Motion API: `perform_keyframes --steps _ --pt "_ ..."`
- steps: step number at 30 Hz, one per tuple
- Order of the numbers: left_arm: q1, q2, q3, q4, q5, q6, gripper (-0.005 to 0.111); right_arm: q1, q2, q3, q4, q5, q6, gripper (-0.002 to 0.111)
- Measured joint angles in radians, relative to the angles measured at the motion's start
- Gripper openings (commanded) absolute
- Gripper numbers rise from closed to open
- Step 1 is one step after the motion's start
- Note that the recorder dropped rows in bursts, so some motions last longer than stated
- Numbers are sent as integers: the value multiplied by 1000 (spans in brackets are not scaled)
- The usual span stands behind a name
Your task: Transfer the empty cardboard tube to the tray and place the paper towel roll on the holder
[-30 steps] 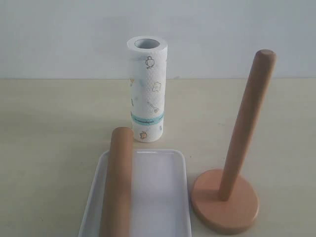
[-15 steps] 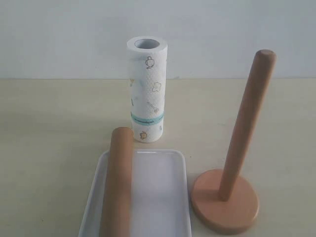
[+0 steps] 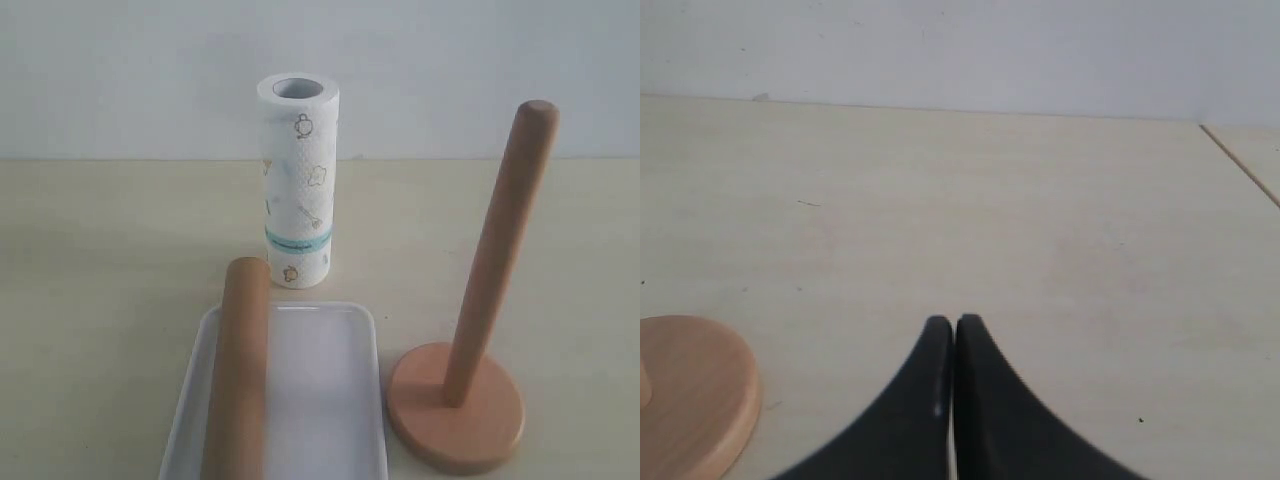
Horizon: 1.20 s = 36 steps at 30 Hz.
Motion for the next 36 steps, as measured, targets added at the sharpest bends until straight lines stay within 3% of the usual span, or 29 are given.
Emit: perform_keyframes --steps 32,34,36 --pt "0 0 0 0 -7 0 6 0 -1 0 0 5 -2 0" --pt "0 0 1 0 -43 0 6 0 -1 0 0 5 -2 0" --pt "0 0 5 0 -173 0 6 0 -1 0 0 5 -2 0"
